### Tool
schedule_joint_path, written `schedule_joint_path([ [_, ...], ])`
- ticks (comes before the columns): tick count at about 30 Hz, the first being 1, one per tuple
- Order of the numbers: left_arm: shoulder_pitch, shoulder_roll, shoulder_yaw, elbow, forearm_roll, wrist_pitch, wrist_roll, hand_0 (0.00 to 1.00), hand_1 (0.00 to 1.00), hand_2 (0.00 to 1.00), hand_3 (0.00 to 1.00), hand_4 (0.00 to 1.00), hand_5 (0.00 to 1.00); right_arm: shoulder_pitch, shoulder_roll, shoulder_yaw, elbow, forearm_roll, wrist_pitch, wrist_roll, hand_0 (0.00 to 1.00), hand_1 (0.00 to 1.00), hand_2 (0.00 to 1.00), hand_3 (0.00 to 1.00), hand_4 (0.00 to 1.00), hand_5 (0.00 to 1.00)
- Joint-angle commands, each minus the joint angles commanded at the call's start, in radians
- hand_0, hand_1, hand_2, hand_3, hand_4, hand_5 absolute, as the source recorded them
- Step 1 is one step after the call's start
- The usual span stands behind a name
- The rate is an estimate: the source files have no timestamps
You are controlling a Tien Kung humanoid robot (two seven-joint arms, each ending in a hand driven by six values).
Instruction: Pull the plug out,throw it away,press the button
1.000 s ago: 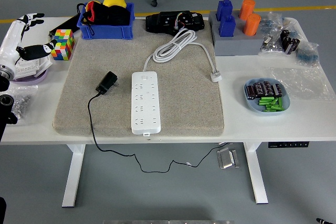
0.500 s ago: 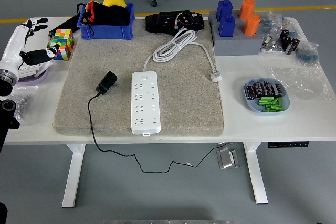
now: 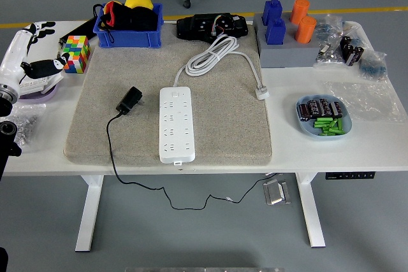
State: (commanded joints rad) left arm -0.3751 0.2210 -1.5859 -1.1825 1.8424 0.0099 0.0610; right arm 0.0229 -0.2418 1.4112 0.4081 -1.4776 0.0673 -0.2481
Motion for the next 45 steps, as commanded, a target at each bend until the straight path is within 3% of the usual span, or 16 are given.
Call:
schedule_joint_path([
  [24,0.035,-0.008,-0.004,-0.025,0.005,-0.003,0.007,0.879,0.882,0.833,0.814,0.694,0.021,-0.015,0.012,0.002,0.000,0.004,0.009,-0.004,0.767,0.729,0.724,0.713,0.883,0.658],
  [45,0.161,-0.002,-0.029,-0.059,0.026,-0.012,0.021,0.880,0.883,0.832,0.811,0.691,0.021,-0.035,0.050,0.028,-0.023,-0.011,0.009,-0.003,0.767,0.729,0.724,0.713,0.883,0.658],
])
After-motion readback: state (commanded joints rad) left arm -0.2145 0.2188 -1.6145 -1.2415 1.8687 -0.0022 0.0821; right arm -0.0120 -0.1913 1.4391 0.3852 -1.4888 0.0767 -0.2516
